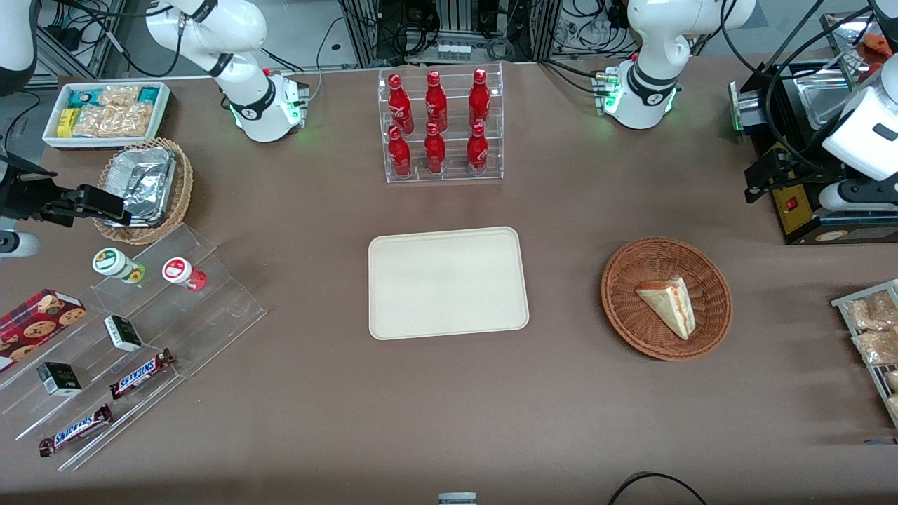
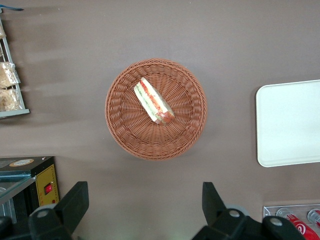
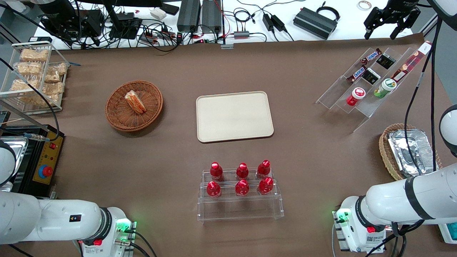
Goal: Place sandwich from basket to tray
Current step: 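Move the left gripper down over the sandwich in the wicker basket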
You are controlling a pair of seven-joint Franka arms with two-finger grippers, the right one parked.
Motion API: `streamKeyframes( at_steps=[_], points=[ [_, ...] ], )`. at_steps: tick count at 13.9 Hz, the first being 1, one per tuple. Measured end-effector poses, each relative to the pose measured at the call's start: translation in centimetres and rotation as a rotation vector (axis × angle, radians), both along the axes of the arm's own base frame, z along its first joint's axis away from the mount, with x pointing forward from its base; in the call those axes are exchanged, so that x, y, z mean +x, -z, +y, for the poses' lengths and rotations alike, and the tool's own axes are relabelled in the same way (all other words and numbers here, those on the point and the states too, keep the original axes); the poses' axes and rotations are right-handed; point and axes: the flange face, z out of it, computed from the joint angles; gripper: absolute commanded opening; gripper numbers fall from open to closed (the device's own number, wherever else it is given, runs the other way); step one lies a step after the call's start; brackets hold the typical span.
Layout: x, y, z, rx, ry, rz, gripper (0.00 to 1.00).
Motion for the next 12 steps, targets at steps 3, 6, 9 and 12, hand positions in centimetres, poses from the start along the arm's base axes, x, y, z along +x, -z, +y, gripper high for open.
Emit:
streamKeyframes(
  at_steps=[3,6,9,12],
  points=[
    [0.0,0.0,0.0,0.0,-0.001,-0.001,1.0],
    [0.1,0.8,0.3,0.005,-0.005,0.015,1.0],
    [1.0,5.6,0.7,0.036,-0.026,0.022,1.0],
    [1.4,12.8,0.6,0.037,-0.096,-0.006,1.0]
  ],
)
